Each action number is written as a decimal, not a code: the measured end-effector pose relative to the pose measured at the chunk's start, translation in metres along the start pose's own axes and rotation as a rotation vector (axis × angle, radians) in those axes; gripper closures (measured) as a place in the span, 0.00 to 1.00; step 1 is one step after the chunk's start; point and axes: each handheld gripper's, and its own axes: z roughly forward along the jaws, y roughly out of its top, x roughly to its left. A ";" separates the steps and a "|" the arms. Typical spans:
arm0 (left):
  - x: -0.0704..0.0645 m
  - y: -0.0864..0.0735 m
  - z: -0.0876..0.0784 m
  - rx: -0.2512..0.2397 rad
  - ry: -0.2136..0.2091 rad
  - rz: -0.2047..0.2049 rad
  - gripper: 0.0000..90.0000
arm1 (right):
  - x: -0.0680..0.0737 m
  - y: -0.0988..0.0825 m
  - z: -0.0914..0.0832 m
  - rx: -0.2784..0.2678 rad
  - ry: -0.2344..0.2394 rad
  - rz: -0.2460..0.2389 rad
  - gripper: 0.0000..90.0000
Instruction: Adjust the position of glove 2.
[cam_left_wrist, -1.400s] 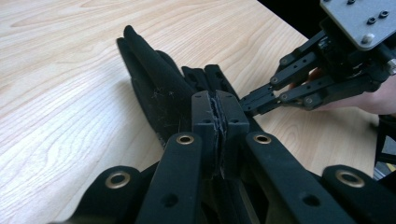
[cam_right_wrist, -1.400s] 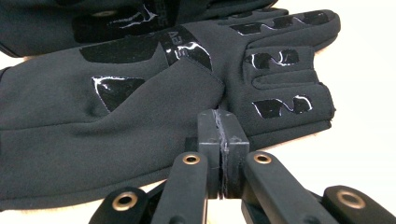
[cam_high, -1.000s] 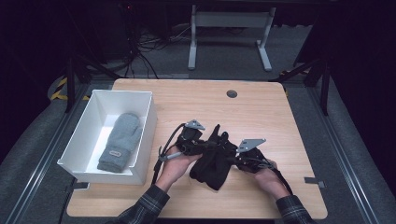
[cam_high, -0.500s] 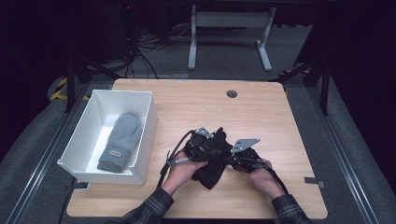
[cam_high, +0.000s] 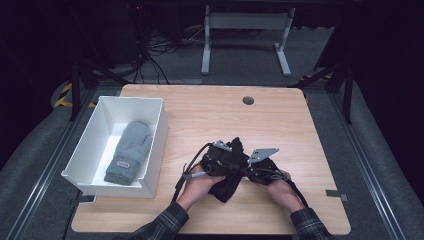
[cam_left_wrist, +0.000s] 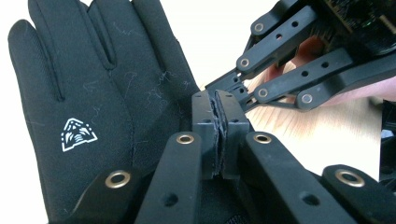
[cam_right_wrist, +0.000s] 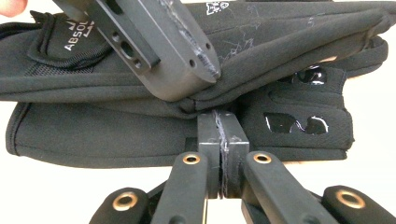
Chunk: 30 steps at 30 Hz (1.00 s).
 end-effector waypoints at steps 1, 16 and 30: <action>0.000 -0.001 0.003 0.009 0.002 0.006 0.98 | -0.002 -0.001 -0.006 0.000 -0.013 0.000 1.00; -0.014 -0.002 0.021 0.078 -0.034 0.066 1.00 | -0.033 -0.036 -0.062 -0.076 -0.147 0.115 0.79; -0.025 -0.011 0.018 0.214 0.002 0.136 1.00 | -0.035 -0.048 -0.067 -0.055 -0.198 0.115 0.66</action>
